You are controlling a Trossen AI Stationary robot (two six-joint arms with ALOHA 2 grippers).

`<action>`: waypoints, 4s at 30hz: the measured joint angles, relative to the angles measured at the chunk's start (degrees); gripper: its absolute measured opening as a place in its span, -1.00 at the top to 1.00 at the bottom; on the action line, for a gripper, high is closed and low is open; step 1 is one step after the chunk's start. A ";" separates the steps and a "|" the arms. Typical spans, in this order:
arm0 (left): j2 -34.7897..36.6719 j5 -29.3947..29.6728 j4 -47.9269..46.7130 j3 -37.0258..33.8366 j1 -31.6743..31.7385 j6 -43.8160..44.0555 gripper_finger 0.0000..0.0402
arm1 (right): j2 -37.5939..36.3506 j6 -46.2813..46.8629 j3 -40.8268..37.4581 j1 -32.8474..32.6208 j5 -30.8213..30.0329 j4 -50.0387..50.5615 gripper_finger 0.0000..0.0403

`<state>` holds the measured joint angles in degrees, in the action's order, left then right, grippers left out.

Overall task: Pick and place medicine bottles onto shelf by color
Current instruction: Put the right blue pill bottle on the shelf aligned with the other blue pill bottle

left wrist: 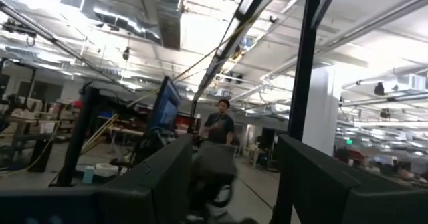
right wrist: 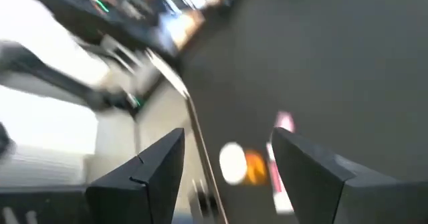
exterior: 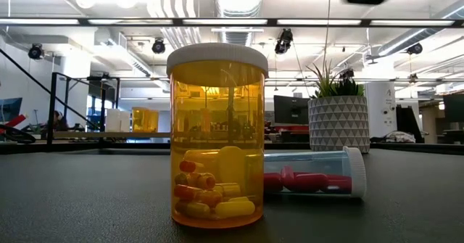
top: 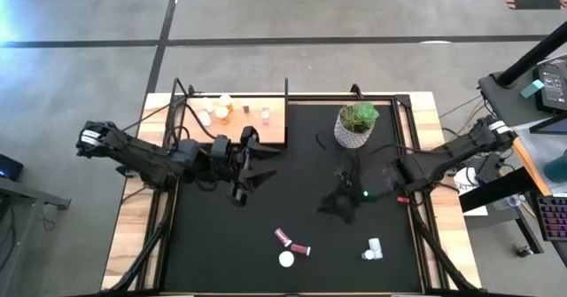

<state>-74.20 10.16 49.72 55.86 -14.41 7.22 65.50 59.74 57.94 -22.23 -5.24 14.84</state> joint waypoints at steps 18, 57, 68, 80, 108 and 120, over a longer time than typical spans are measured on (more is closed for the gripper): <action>7.68 -0.40 -9.74 -1.77 0.00 0.09 -0.01 | 23.54 32.41 28.69 -18.56 14.58 53.77 -0.08; 6.70 3.84 -9.73 -1.47 0.09 4.44 -0.01 | 24.20 22.30 4.83 -19.37 19.35 32.30 -0.08; 6.70 3.84 -9.74 -1.57 0.20 4.35 -0.01 | 24.30 22.21 4.62 -19.42 19.23 31.93 0.28; 6.70 3.84 -9.82 -1.73 0.20 4.35 -0.01 | 24.23 21.95 5.85 -18.37 22.23 31.66 0.44; 18.30 3.36 -29.52 -1.88 0.07 4.44 -0.01 | 36.88 -13.68 28.74 16.74 19.80 36.69 0.43; 18.93 3.93 -30.96 -1.88 0.09 4.33 -0.01 | 47.13 -35.67 43.74 20.75 17.13 50.95 0.43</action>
<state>-55.27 14.08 18.76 53.98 -14.33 11.55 112.63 24.07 101.69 -1.48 11.90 65.78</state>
